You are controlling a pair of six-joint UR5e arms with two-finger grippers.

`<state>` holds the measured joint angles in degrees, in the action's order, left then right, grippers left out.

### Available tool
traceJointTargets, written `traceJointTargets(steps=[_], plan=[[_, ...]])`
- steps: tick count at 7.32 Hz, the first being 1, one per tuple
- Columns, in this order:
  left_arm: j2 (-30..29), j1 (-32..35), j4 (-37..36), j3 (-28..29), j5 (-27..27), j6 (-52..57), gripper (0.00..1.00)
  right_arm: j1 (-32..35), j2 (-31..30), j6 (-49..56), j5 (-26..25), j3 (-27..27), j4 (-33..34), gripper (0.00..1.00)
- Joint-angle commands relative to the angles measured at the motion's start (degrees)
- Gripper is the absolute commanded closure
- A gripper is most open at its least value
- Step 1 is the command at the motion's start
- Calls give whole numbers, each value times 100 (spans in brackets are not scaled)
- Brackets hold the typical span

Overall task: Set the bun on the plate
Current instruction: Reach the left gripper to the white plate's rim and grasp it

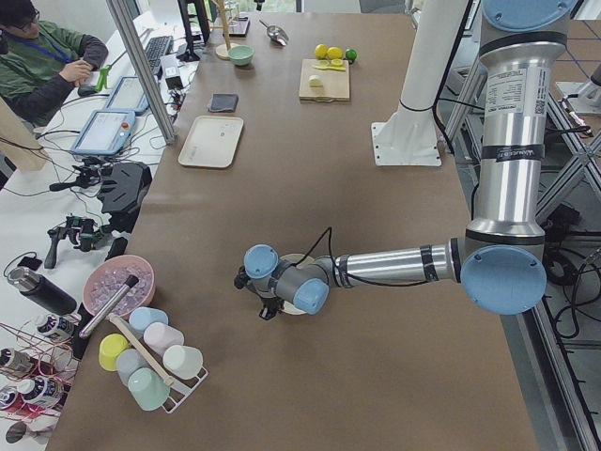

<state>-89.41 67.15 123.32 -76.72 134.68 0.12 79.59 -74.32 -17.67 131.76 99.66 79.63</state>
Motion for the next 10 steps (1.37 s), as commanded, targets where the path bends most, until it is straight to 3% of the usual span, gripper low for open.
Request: traceJointTargets(steps=[1, 3, 6, 8, 10], plan=[[-6, 35, -9, -53, 14, -47, 100, 4, 5, 0, 8, 10, 0, 0], [-233, 402, -106, -71, 180, -56, 100, 4, -12, 9, 17, 36, 0, 0], [-471, 1001, -482, -237, 1094, -221, 100, 4, 23, 0, 69, 89, 9, 0], [-873, 984, -502, -579, 1244, -1533, 100, -40, 40, 9, 69, 89, 9, 0], [-1489, 531, -458, -922, 1219, -3003, 100, -171, 110, -9, 69, 54, 9, 0]])
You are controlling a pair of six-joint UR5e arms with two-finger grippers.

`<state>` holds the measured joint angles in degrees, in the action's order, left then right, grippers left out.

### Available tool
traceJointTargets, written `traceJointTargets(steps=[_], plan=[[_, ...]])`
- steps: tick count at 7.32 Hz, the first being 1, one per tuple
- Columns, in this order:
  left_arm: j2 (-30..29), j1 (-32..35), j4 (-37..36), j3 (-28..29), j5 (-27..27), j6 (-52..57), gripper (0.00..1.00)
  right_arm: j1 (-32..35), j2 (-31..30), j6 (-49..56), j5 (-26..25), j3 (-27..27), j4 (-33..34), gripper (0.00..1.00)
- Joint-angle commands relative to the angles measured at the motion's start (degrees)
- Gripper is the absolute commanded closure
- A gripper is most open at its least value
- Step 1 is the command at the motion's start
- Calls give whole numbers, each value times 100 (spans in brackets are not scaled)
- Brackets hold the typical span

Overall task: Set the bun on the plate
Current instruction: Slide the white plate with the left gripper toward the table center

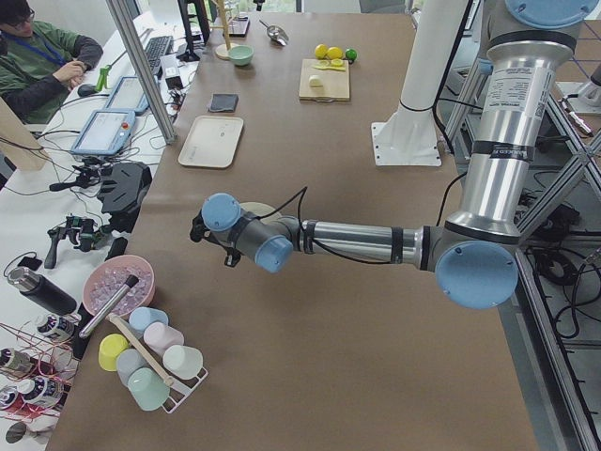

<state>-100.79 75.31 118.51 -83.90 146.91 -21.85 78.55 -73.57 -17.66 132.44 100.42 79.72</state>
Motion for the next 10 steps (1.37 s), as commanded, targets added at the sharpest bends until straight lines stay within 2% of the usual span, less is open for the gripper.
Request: traceJointTargets(steps=[1, 2, 4, 6, 9, 10], plan=[[-614, -628, 23, -476, -39, -1404, 100, -68, -8, -9, 10, 65, 0, 0], [-887, -1006, 32, -661, -161, -2167, 100, -76, 27, -9, 10, 48, 26, 0], [-1230, -2137, 32, -1013, -1327, -3320, 100, -112, 54, -9, -8, 4, 18, 0], [-1687, -3000, 40, -1006, -2223, -4148, 100, -112, 53, -9, -8, -5, 18, 0], [-1961, -4038, 76, -927, -3315, -4459, 100, -129, 53, -9, -34, -66, 9, 0], [-2109, -4198, 284, -744, -3431, -4538, 100, -129, 36, -1, -52, -75, 9, 0]])
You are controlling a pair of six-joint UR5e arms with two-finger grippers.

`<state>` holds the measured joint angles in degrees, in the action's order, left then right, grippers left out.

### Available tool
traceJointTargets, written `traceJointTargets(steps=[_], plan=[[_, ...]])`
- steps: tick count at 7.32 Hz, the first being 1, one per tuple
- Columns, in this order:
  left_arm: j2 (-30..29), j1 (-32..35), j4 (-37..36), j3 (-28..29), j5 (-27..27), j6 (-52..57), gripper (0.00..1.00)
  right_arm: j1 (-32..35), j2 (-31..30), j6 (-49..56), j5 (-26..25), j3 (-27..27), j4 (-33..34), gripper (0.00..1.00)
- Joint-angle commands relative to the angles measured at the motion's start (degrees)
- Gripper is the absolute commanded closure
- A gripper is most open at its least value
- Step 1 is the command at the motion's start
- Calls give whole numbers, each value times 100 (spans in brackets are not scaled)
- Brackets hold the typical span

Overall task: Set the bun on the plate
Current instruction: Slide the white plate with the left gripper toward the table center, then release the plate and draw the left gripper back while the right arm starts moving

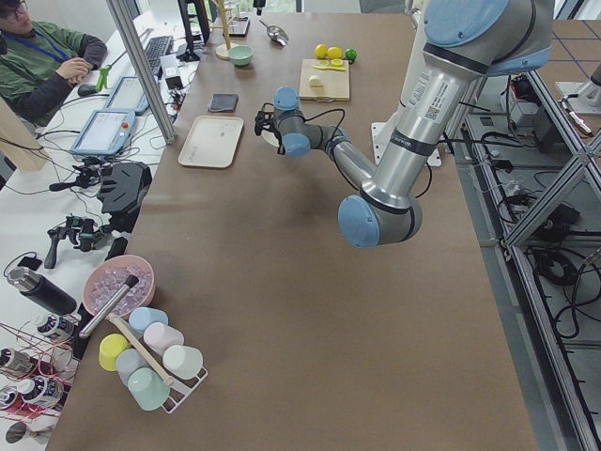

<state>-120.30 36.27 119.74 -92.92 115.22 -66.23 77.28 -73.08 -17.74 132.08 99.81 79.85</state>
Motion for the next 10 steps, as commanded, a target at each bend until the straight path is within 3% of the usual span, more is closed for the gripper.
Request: traceJointTargets(steps=[1, 3, 4, 8, 9, 10], plan=[[-326, -409, 469, 491, -281, -162, 100, -3, 12, 7, -24, -118, -5, 0], [-363, -576, 875, 732, -666, -119, 94, -3, 21, 7, -33, -154, -13, 0], [-380, -577, 937, 732, -676, -92, 3, 6, 21, 16, -24, -137, -22, 0], [-319, -192, 912, 339, -528, -74, 2, 6, 21, 7, 2, -58, -13, 0], [-292, 323, 450, 188, 204, -13, 2, -3, 48, 7, -6, -32, -22, 0], [-162, 676, 245, -48, 498, 622, 2, -64, 48, -2, 11, -5, -14, 0]])
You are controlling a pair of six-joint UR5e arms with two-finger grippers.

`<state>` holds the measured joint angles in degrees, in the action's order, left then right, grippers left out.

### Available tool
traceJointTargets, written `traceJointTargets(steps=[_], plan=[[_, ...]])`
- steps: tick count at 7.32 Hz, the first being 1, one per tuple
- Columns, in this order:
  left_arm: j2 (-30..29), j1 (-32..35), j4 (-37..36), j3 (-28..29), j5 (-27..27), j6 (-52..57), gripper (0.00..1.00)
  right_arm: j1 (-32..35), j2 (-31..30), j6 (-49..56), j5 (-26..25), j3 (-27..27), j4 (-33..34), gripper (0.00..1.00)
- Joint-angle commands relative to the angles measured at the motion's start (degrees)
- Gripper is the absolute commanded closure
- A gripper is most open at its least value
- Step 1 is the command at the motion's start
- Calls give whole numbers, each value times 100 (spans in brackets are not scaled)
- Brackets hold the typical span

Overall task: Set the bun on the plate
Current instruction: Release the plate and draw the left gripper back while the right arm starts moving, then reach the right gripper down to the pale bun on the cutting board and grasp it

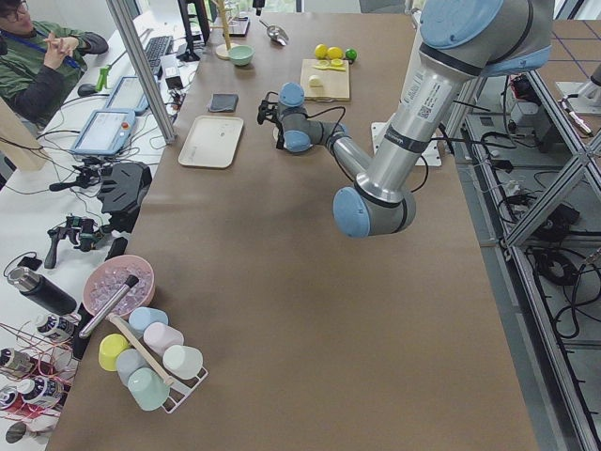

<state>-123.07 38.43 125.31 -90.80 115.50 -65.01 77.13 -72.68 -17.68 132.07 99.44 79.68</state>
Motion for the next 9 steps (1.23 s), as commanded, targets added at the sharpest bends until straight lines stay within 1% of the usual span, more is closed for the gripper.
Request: traceJointTargets(steps=[1, 2, 4, 5, 6, 7, 9], plan=[[534, 663, -332, -489, 526, 1046, 2, -223, -35, -277, 12, 136, 4, 0], [729, 987, -323, -500, 735, 1643, 2, -477, -18, -854, -14, 285, 4, 0], [1160, 1708, -315, -500, 1419, 2759, 2, -987, -79, -1524, -67, 470, -5, 0], [1284, 1981, -315, -500, 1666, 3078, 2, -1468, -19, -1797, -511, 514, -5, 0], [1320, 2149, -315, -500, 1704, 3247, 2, -1804, -79, -1843, -716, 523, 4, 0], [1329, 2273, -323, -474, 1721, 3266, 2, -1946, -271, -1853, -665, 532, 12, 0], [1259, 2335, -323, -474, 1687, 3275, 2, -2464, -921, -2185, -822, 760, 4, 0]])
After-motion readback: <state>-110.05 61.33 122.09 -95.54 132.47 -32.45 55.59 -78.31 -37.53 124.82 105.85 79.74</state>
